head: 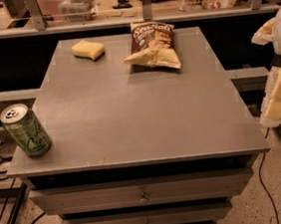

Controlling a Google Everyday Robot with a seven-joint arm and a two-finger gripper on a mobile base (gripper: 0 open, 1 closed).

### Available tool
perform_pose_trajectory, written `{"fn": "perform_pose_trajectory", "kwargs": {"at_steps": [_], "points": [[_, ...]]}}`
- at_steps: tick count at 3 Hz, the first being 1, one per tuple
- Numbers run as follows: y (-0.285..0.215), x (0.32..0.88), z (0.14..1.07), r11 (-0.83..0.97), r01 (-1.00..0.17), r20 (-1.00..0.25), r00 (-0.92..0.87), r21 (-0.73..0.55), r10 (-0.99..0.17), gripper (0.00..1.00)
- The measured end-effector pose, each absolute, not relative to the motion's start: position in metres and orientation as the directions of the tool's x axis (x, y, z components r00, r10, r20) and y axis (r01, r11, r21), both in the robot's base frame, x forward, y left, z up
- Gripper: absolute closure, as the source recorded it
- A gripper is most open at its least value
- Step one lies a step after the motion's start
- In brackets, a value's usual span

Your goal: Move brown chip bag near green can

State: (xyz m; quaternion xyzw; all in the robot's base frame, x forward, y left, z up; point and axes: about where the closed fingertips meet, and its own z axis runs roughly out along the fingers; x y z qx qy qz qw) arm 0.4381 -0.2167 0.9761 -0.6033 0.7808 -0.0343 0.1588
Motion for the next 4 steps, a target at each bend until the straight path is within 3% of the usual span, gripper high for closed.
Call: {"fn": "perform_pose_trajectory", "kwargs": {"at_steps": [2, 4], "points": [[-0.211, 0.447, 0.979, 0.270, -0.927, -0.261, -0.202, -0.261, -0.944, 0.00], [-0.184, 0.496, 0.987, 0.283, -0.909, -0.427, -0.134, -0.307, -0.894, 0.00]]}}
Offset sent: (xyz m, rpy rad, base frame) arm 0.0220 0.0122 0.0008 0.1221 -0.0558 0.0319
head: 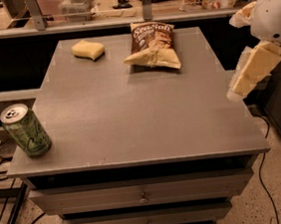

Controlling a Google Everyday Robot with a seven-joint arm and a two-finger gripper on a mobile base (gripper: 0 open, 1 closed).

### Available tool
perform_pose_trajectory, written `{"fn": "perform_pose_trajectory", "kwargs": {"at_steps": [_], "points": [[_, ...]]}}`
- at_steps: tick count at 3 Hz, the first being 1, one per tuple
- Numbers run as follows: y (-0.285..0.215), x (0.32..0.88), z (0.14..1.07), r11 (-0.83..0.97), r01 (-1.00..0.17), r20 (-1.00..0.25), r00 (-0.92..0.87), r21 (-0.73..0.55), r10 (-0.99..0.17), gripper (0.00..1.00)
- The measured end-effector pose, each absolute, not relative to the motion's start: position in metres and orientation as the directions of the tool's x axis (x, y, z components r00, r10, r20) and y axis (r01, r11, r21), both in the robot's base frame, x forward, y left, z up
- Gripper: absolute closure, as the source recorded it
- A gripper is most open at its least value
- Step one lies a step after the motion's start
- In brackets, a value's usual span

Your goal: Move brown chip bag near green can

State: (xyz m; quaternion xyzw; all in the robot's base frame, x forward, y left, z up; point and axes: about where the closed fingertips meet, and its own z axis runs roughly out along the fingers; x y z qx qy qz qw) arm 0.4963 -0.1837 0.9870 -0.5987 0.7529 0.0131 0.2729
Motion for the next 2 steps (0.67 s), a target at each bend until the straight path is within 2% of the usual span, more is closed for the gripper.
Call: {"fn": "perform_pose_trajectory", "kwargs": {"at_steps": [1, 2], "points": [[-0.1823, 0.5356, 0.9847, 0.320, -0.890, -0.465, -0.145, -0.325, -0.873, 0.00], [-0.1820, 0.5398, 0.9841, 0.323, -0.889, -0.470, -0.145, -0.325, -0.871, 0.00]]}}
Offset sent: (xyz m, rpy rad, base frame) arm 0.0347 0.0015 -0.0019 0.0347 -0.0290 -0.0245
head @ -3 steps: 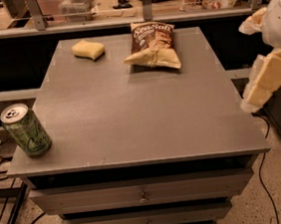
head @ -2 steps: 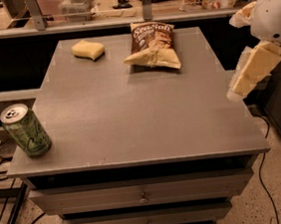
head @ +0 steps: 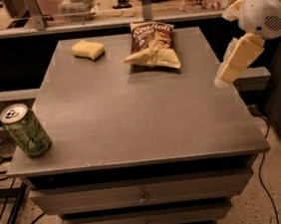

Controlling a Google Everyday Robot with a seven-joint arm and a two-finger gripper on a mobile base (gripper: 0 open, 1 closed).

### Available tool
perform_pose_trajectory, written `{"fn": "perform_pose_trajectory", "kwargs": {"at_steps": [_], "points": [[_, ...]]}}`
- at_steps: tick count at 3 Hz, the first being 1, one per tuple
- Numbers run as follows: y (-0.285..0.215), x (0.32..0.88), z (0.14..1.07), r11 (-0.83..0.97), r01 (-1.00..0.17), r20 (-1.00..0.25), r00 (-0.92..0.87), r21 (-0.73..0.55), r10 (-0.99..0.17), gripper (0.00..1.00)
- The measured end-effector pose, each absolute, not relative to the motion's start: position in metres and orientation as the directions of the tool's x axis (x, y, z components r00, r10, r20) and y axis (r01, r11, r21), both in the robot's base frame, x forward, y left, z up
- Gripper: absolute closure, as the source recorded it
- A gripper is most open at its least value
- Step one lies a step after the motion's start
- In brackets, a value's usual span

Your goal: Move brown chip bag near green can

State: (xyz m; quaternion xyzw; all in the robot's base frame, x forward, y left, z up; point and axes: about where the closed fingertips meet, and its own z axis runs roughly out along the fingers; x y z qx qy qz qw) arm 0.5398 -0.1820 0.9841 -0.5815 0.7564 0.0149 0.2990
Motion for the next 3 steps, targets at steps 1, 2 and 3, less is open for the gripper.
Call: {"fn": "perform_pose_trajectory", "kwargs": {"at_steps": [1, 2, 3], "points": [[-0.182, 0.538, 0.982, 0.324, -0.893, -0.472, -0.149, -0.313, -0.869, 0.00], [-0.172, 0.550, 0.972, 0.372, -0.885, -0.531, -0.181, -0.279, -0.828, 0.00], [-0.153, 0.580, 0.960, 0.427, -0.870, -0.629, -0.193, -0.245, -0.753, 0.00]]}}
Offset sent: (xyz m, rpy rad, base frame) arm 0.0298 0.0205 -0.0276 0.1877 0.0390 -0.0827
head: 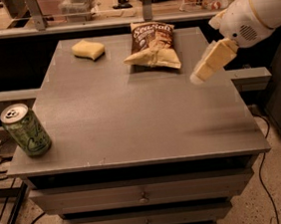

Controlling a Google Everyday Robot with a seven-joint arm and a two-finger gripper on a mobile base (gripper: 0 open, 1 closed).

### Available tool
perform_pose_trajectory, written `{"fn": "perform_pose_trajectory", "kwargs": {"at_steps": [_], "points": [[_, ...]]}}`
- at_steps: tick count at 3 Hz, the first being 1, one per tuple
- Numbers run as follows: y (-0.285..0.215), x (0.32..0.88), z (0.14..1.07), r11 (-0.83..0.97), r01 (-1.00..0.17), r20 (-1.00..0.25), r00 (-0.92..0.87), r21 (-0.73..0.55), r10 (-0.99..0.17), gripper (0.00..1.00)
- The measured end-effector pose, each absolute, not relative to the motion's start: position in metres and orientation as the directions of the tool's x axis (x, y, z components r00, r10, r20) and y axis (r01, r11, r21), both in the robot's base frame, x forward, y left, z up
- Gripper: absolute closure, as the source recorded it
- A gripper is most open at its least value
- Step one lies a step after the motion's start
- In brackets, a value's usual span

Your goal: Move brown chip bag near green can

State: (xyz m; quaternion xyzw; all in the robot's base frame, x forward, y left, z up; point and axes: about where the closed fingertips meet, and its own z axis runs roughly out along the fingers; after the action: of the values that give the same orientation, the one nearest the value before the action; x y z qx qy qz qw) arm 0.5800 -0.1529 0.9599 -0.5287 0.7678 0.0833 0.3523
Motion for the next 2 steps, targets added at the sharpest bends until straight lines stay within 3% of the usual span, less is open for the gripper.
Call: {"fn": "perform_pose_trajectory", "kwargs": {"at_steps": [2], "points": [[-0.125, 0.658, 0.936, 0.567, -0.799, -0.775, -0.226, -0.198, -0.590, 0.00]]}}
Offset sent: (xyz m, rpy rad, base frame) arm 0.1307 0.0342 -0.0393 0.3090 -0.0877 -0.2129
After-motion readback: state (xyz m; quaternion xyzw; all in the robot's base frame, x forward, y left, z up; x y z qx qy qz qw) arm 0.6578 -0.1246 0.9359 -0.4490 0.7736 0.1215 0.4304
